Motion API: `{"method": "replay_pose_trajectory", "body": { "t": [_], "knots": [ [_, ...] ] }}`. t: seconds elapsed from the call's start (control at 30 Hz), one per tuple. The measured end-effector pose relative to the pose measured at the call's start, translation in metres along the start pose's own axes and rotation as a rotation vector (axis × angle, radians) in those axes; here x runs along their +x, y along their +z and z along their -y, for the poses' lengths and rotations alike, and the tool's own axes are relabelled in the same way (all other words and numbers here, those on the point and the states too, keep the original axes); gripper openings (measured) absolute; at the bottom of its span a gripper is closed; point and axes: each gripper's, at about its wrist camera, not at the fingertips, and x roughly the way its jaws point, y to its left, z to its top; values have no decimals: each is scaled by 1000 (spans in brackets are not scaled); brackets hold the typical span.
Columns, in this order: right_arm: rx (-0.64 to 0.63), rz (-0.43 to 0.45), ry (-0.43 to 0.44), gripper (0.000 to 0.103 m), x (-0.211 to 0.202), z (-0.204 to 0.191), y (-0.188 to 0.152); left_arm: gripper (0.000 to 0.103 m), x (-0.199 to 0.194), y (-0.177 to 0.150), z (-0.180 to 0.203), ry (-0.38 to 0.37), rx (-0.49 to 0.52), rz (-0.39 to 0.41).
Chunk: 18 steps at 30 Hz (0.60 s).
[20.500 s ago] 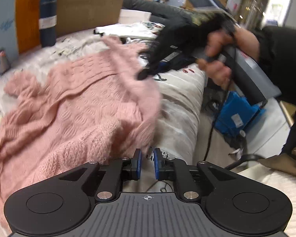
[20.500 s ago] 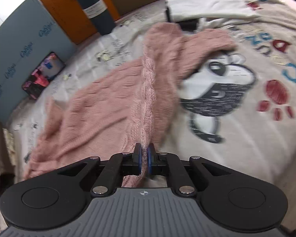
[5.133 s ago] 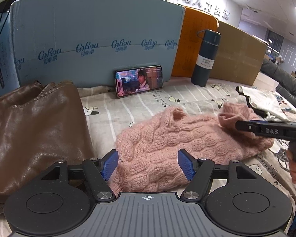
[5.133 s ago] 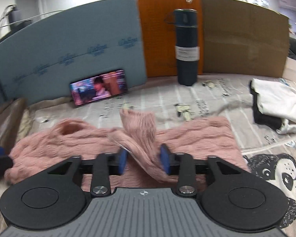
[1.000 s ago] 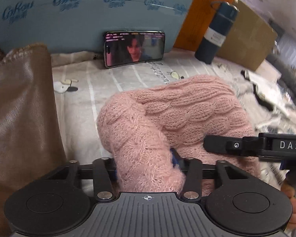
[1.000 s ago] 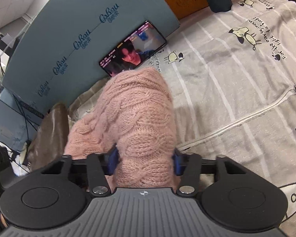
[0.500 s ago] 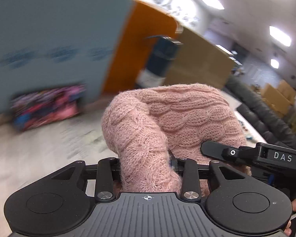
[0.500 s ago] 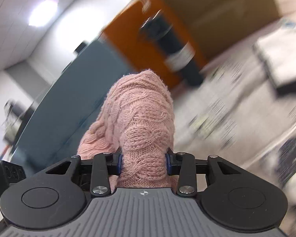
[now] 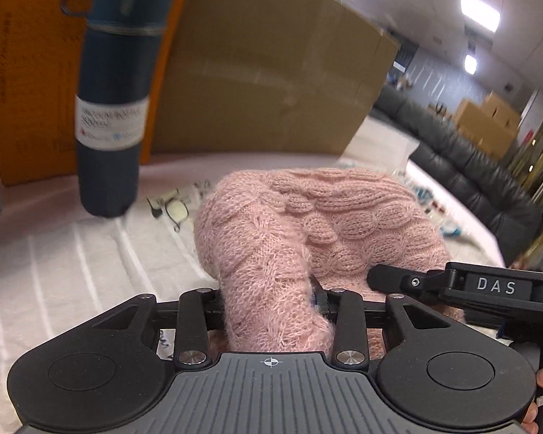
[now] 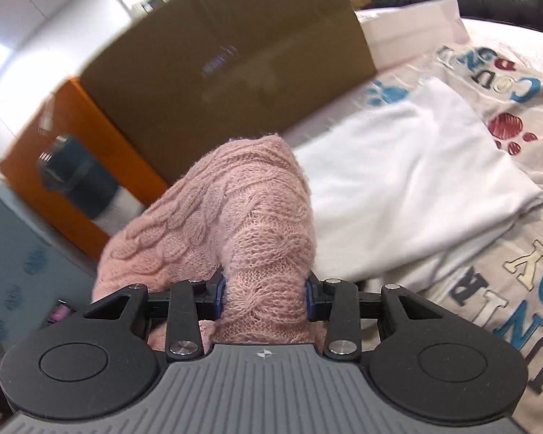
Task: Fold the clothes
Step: 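Lift the folded sweater with both grippers, set it beside the white shirt, open, then reach both grippers to the brown leather jacket and grasp it with the right gripper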
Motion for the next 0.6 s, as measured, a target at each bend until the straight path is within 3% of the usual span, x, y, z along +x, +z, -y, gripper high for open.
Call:
{"method": "replay_pose_trajectory", "body": {
  "t": [0.07, 0.2, 0.27, 0.4, 0.6],
  "knots": [
    [-14, -15, -19, 36, 7, 2, -1, 41, 4, -5, 3, 24, 18, -9],
    [-64, -21, -57, 41, 9, -4, -6, 61, 0, -12, 4, 81, 28, -25],
    [-75, -13, -90, 55, 9, -7, -7, 67, -7, -11, 0, 89, 25, -32],
    [-119, -3, -140, 72, 2, -19, -7, 73, -31, -16, -4, 113, 38, -25],
    [-213, 150, -229, 87, -46, -49, -20, 80, -107, -42, -6, 206, 62, 68]
  ]
}}
